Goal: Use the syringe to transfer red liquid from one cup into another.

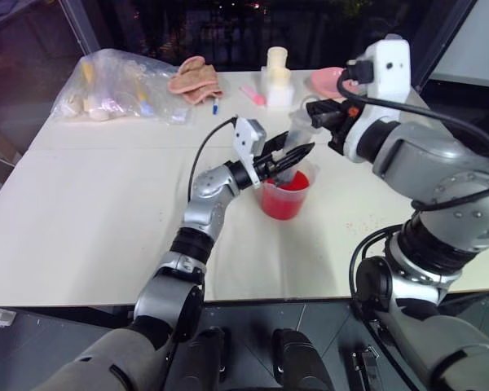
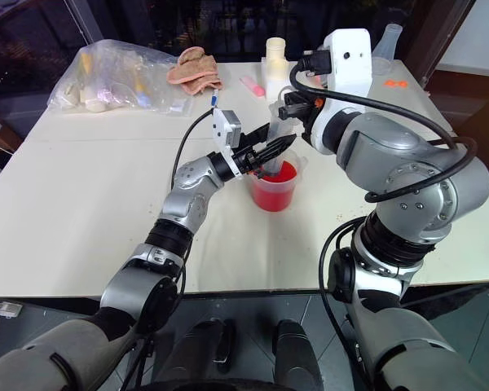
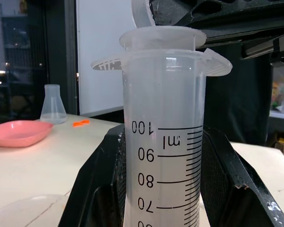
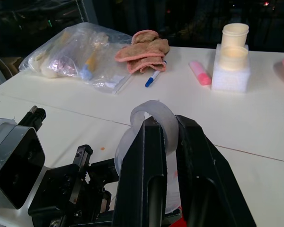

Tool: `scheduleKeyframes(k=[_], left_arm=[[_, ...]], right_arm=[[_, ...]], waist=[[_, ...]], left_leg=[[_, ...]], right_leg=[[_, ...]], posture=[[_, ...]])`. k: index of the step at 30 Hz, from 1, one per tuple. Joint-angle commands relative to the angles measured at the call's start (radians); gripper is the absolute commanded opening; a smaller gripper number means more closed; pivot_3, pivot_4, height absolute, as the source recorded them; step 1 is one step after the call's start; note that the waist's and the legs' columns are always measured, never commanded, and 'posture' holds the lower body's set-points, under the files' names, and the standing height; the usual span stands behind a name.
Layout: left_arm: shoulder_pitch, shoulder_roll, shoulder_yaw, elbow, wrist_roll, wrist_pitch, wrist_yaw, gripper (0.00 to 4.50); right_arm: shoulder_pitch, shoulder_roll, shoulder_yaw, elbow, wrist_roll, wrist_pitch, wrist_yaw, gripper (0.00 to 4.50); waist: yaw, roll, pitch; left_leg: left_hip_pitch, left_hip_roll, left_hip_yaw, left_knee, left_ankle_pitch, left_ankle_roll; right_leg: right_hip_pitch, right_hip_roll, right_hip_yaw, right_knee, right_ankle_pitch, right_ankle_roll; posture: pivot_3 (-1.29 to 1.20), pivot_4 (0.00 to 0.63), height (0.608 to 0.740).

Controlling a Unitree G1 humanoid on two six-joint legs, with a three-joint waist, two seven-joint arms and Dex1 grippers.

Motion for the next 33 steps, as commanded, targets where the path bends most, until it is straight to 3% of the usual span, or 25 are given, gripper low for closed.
scheduleKeyframes(k=[1,33], left_arm=[[-0.002,-0.016,-0.023,-0.033,-0.004,-0.004,-0.031,1.5],[-0.003,-0.014,-0.02,0.018,0.006,-0.025,-0.02,1.5]], right_arm=[[-0.072,-0.011,-0.04,-0.026,-0.022,-0.017,0.01,0.05],[-0.109,-0.048,-0.034,-0.022,-0.054,-0.02,0.07,0.05]], waist=[[0.0,0.0,0.0],[0.0,0.0,0.0]], left_leg=[[0.0,0.0,0.0,0.0,0.0,0.0],[0.0,0.0,0.0,-0.001,0.0,0.0]], right_leg=[[0.0,0.0,0.0,0.0,0.0,0.0],[0.0,0.0,0.0,0.0,0.0,0.0]], posture=[[0.0,0.15,0.74],[0.0,0.15,0.74]])
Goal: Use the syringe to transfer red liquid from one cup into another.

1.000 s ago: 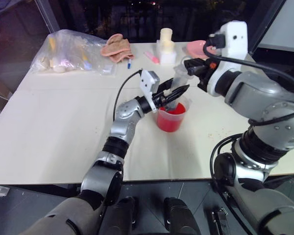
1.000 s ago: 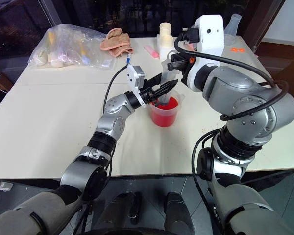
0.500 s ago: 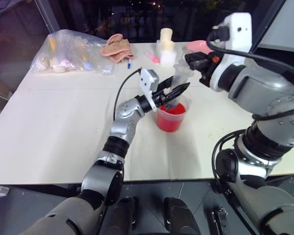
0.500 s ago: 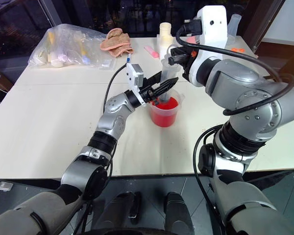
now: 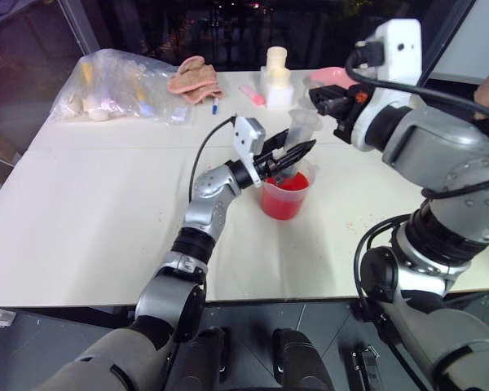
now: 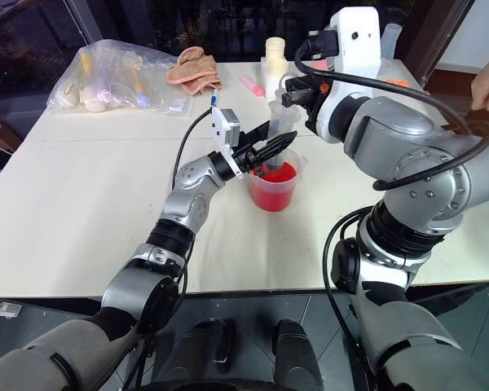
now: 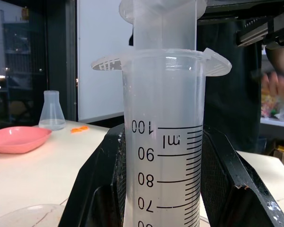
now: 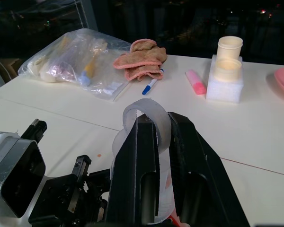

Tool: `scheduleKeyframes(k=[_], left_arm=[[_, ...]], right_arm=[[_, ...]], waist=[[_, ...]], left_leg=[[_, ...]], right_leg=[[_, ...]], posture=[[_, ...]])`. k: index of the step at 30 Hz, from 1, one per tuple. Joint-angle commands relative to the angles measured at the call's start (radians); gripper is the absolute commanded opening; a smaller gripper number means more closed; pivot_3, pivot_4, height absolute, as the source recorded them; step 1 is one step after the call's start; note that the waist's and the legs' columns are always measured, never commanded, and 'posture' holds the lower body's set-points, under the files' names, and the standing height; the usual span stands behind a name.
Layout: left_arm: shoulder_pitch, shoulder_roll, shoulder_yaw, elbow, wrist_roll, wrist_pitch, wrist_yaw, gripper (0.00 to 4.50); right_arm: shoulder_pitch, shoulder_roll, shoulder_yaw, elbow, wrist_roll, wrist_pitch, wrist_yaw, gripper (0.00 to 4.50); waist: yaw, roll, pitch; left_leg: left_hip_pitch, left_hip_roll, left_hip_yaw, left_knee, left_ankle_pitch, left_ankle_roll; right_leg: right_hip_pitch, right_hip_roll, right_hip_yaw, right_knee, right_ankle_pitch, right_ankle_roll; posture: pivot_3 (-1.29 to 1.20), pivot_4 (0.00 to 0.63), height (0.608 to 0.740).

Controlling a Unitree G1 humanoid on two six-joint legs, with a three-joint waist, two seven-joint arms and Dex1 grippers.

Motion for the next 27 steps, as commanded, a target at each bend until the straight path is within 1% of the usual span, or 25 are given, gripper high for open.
scheduleKeyframes(k=[1,6,8,9,12,13,15,16,19,23,27], left_arm=[[-0.004,-0.007,-0.02,0.006,0.016,-0.012,-0.018,1.5],[-0.014,-0.008,-0.013,0.008,0.012,-0.014,-0.012,1.5],[-0.02,-0.009,-0.009,0.005,0.008,-0.016,-0.007,1.5],[-0.025,-0.009,-0.005,0.005,0.006,-0.018,-0.004,1.5],[-0.045,-0.01,0.012,0.003,-0.004,-0.022,0.014,1.5],[-0.055,-0.012,0.021,0.002,-0.009,-0.021,0.023,1.5],[-0.073,-0.013,0.035,0.006,-0.016,-0.019,0.037,1.5],[-0.083,-0.013,0.043,0.007,-0.02,-0.018,0.045,1.5],[-0.118,-0.012,0.067,0.012,-0.034,-0.016,0.066,1.5],[-0.16,-0.007,0.098,0.015,-0.058,-0.001,0.091,1.5],[-0.22,0.007,0.144,0.001,-0.102,0.04,0.124,1.5]], right_arm=[[-0.058,-0.011,-0.029,-0.047,-0.022,-0.02,-0.002,0.05],[-0.054,-0.002,-0.028,-0.053,-0.023,-0.017,0.002,0.05],[-0.05,0.002,-0.029,-0.063,-0.014,-0.014,0.013,0.87],[-0.049,0.005,-0.029,-0.067,-0.009,-0.013,0.018,1.19],[-0.047,0.006,-0.034,-0.073,-0.006,-0.001,0.029,2.54],[-0.044,0.004,-0.038,-0.076,-0.003,0.004,0.034,3.11],[-0.038,-0.004,-0.042,-0.077,0.001,0.008,0.044,4.05],[-0.032,-0.011,-0.046,-0.079,0.005,0.008,0.049,4.43],[-0.003,-0.051,-0.072,-0.091,0.053,0.008,0.084,4.43],[0.03,-0.138,-0.142,-0.126,0.166,0.008,0.155,4.43],[0.017,-0.173,-0.216,-0.113,0.221,0.008,0.151,4.43]], waist=[[0.0,0.0,0.0],[0.0,0.0,0.0],[0.0,0.0,0.0],[0.001,0.0,0.0],[0.001,0.0,0.0],[0.001,0.0,0.0],[0.001,0.0,0.0],[0.001,0.0,0.0],[0.002,0.0,0.0],[0.006,0.0,0.0],[0.006,0.0,0.0]], left_leg=[[0.0,0.0,0.0,0.0,0.0,0.0],[0.0,0.0,0.0,0.0,0.0,0.0],[0.0,0.0,0.0,0.0,0.0,0.0],[0.0,0.0,0.0,0.0,0.0,0.0],[0.0,0.0,0.0,0.0,0.0,0.0],[0.0,0.0,0.0,0.0,0.0,0.0],[0.0,0.0,0.0,0.0,0.0,0.0],[0.0,0.0,0.0,0.0,0.0,0.0],[0.0,0.0,0.0,0.0,0.0,0.0],[0.0,0.0,0.0,-0.001,0.0,0.001],[0.0,0.0,0.0,-0.001,0.0,0.001]], right_leg=[[0.0,0.0,0.0,0.0,0.0,0.0],[0.0,0.0,0.0,0.0,0.0,0.0],[0.0,0.0,0.0,0.0,0.0,0.0],[0.0,0.0,0.0,0.0,0.0,0.0],[0.0,0.0,0.0,0.0,0.0,0.0],[0.0,0.0,0.0,0.0,0.0,0.0],[0.0,0.0,0.0,0.0,0.0,0.0],[0.0,0.0,0.0,-0.001,0.0,0.0],[0.0,0.0,0.0,-0.001,0.0,0.0],[0.0,0.0,-0.001,-0.002,0.0,0.0],[0.001,0.0,-0.001,-0.002,0.0,0.0]], posture=[[0.0,0.15,0.74],[0.0,0.15,0.74],[0.0,0.15,0.74],[0.0,0.15,0.74],[0.0,0.15,0.74],[0.0,0.15,0.74],[0.0,0.15,0.74],[0.0,0.15,0.74],[0.0,0.15,0.74],[0.0,0.15,0.74],[0.0,0.15,0.74]])
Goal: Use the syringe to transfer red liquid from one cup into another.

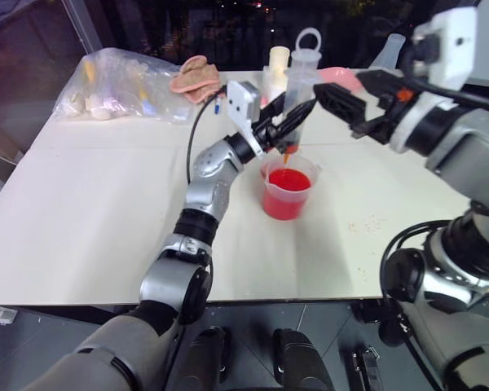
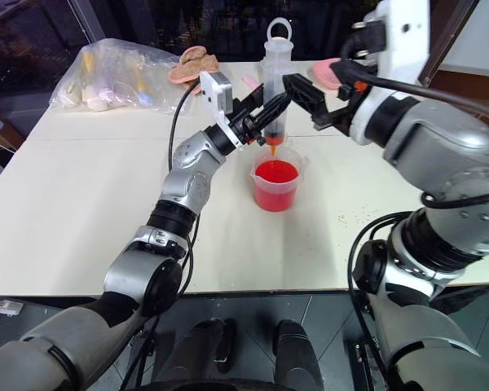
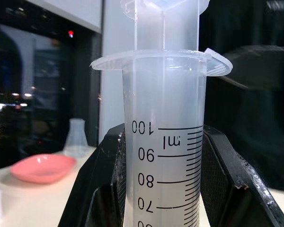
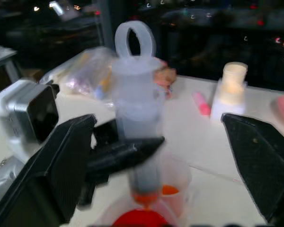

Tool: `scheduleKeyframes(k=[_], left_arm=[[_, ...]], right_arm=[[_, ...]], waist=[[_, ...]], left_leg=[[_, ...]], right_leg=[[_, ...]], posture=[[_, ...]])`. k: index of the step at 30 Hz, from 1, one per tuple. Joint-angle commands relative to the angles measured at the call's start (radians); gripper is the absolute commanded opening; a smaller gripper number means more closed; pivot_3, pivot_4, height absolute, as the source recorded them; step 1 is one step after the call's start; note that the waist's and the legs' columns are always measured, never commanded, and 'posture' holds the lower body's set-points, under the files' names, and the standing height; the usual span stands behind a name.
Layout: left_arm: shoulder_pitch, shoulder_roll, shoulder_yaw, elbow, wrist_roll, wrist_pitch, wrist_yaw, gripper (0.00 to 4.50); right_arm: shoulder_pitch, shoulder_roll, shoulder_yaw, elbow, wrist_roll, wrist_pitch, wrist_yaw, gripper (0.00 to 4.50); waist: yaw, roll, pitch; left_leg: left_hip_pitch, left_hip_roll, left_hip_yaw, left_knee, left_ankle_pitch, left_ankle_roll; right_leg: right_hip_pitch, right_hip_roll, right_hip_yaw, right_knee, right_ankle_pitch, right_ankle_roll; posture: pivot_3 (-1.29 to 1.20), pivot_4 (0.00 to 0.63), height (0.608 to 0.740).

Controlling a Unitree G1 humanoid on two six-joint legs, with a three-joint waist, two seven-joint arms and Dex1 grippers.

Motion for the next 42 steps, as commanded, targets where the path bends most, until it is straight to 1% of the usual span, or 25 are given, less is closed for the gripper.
scheduleKeyframes(k=[1,4,10,14,19,29,33,42], left_arm=[[-0.09,0.011,0.056,-0.036,-0.066,0.041,0.037,1.5],[-0.166,0.037,0.104,0.012,-0.09,0.041,0.07,1.5],[-0.247,0.063,0.119,0.205,-0.038,-0.097,0.048,1.5],[-0.252,0.044,0.108,0.317,-0.004,-0.2,0.01,1.5],[-0.235,0.012,0.118,0.406,0.018,-0.282,-0.007,1.5],[-0.231,0.004,0.113,0.507,0.111,-0.42,0.065,1.5],[-0.229,0.006,0.114,0.53,0.139,-0.436,0.097,1.5],[-0.219,0.008,0.119,0.543,0.166,-0.442,0.106,1.5]], right_arm=[[-0.03,-0.018,-0.066,-0.02,0.048,0.007,-0.013,4.43],[-0.035,-0.009,-0.075,-0.019,0.049,0.007,-0.041,4.43],[-0.039,0.032,-0.039,-0.021,0.028,0.007,-0.077,4.43],[-0.047,0.052,0.024,-0.006,0.011,-0.024,-0.084,4.43],[-0.076,0.071,0.075,0.043,-0.016,-0.07,-0.092,4.43],[-0.154,0.103,0.168,0.175,-0.071,-0.191,-0.108,4.43],[-0.161,0.114,0.191,0.201,-0.078,-0.222,-0.113,4.43],[-0.176,0.159,0.205,0.271,-0.118,-0.249,-0.161,4.43]], waist=[[-0.001,0.0,0.0],[-0.003,0.0,0.0],[0.0,0.0,0.0],[0.0,0.0,0.0],[0.0,0.0,0.0],[-0.006,0.0,0.0],[-0.005,0.0,0.0],[-0.005,0.0,0.0]], left_leg=[[0.0,0.0,0.0,0.0,0.0,0.0],[0.0,0.0,0.0,0.0,0.0,0.0],[0.0,0.0,0.0,0.0,0.0,0.0],[0.0,0.0,0.0,0.0,0.0,0.0],[-0.001,-0.001,0.0,0.0,0.0,0.0],[-0.001,0.0,0.0,0.0,0.0,0.0],[-0.001,-0.001,0.0,0.0,0.0,0.0],[-0.001,-0.001,0.0,0.0,0.0,0.0]], right_leg=[[0.0,0.0,0.0,0.0,0.0,0.0],[0.0,0.0,0.0,0.0,0.0,0.0],[0.0,0.0,0.0,0.0,0.0,0.0],[0.0,0.0,0.0,0.0,0.0,0.0],[-0.001,0.0,-0.001,0.0,0.0,0.0],[-0.002,0.0,0.0,0.001,0.0,0.0],[-0.002,0.0,0.0,0.001,0.0,0.0],[-0.002,0.001,-0.001,0.001,0.0,0.0]], posture=[[0.0,0.15,0.74],[0.0,0.15,0.74],[0.0,0.15,0.74],[0.0,0.15,0.74],[0.0,0.15,0.74],[0.0,0.15,0.74],[0.0,0.15,0.74],[0.0,0.15,0.74]])
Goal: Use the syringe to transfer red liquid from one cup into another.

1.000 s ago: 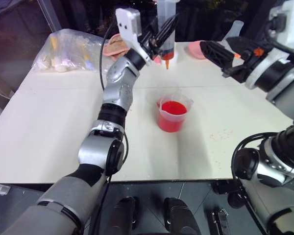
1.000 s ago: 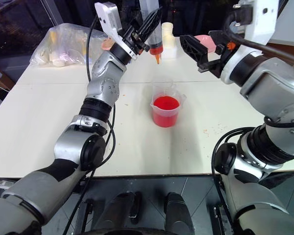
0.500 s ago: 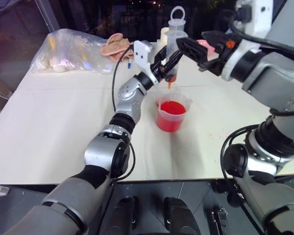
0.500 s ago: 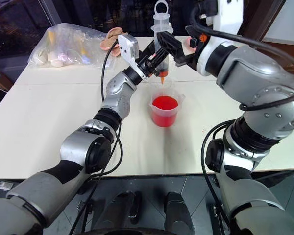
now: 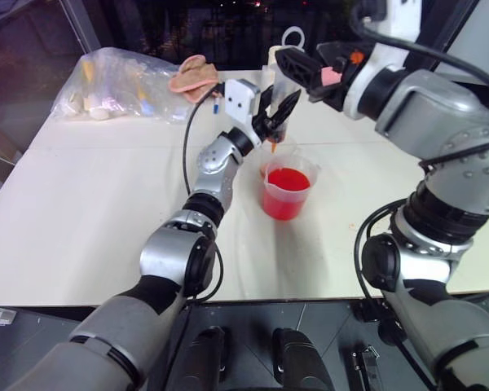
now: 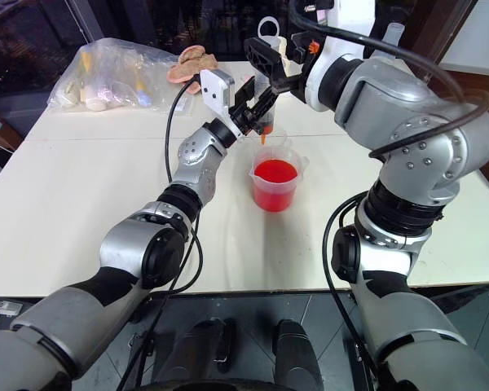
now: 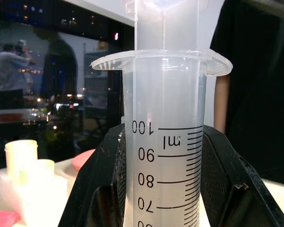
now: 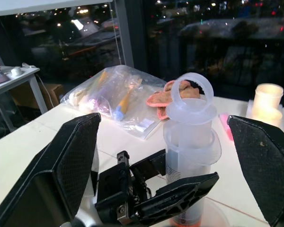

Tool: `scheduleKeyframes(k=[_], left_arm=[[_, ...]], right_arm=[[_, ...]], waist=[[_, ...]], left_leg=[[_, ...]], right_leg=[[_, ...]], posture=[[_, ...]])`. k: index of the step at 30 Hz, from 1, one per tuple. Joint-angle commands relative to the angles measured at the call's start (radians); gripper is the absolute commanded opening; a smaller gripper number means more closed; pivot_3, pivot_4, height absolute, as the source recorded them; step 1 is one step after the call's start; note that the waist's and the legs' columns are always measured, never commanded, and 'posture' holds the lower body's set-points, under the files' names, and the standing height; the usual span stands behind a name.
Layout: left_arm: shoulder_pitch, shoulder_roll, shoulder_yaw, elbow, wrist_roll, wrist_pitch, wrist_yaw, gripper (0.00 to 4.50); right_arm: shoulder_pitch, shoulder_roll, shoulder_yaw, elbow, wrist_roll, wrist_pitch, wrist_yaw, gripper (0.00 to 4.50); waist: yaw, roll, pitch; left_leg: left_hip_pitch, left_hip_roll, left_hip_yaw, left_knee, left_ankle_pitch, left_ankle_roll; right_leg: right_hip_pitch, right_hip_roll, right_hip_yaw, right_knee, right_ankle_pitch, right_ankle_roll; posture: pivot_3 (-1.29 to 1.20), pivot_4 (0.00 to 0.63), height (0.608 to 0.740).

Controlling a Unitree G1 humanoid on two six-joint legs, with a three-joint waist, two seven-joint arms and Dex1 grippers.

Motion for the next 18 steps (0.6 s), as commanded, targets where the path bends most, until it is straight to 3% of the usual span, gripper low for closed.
scheduleKeyframes(k=[1,18], left_arm=[[-0.011,0.003,0.003,-0.012,0.008,-0.018,0.002,1.5],[-0.009,0.001,0.006,-0.013,0.019,-0.018,0.013,1.5]], right_arm=[[-0.041,0.011,0.001,0.009,-0.019,-0.039,-0.018,4.43],[-0.087,0.026,0.046,0.241,-0.159,-0.23,-0.066,4.43]], waist=[[0.0,0.0,0.0],[-0.002,0.0,0.0]], left_leg=[[0.0,0.0,0.0,0.0,0.0,0.0],[0.0,0.0,0.0,0.0,0.0,0.0]], right_leg=[[0.0,0.0,0.0,0.0,0.0,0.0],[0.0,0.001,0.0,0.001,0.0,0.0]], posture=[[0.0,0.15,0.74],[0.0,0.15,0.74]])
